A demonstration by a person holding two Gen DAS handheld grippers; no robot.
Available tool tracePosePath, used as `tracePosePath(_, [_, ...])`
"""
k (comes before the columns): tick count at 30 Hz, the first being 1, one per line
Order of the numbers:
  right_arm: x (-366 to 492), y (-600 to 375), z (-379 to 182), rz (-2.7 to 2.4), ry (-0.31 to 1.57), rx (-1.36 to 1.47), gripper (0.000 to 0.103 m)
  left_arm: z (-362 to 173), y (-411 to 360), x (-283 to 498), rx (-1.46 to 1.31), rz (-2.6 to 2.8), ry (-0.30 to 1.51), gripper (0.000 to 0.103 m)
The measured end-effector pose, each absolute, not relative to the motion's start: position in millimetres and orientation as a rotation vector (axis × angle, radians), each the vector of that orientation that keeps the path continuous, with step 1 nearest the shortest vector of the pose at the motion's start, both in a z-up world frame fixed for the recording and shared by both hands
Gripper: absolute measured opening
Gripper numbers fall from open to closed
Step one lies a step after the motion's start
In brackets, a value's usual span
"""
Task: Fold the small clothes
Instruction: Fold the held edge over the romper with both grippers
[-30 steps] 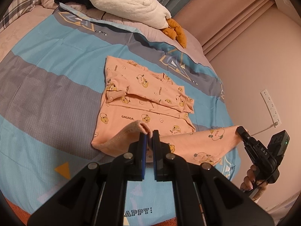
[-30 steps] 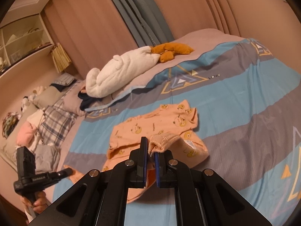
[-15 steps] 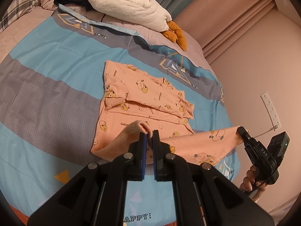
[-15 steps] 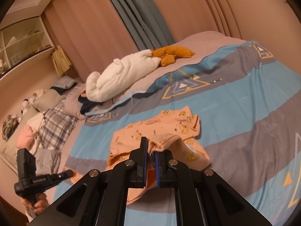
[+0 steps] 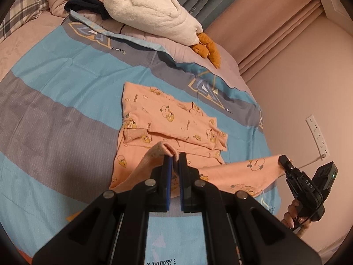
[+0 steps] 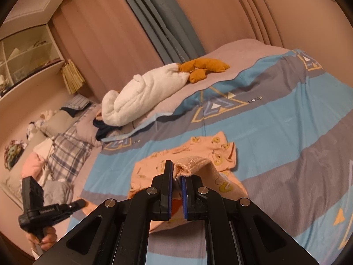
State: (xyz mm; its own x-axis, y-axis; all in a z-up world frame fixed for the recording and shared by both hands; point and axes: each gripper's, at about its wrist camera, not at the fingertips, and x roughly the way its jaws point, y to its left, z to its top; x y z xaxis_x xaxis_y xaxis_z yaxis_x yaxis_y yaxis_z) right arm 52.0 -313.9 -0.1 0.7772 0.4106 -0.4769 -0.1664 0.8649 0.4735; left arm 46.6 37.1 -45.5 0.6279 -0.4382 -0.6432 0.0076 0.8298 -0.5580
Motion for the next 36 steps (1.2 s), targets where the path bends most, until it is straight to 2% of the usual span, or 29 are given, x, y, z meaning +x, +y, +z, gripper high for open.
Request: tracePosePath(36, [133.4, -304.5, -10.6, 0.411, 0.508, 0.428, 0.008, -49.2, 45.1, 149.5, -0.585, -0.216, 0.795, 0.005])
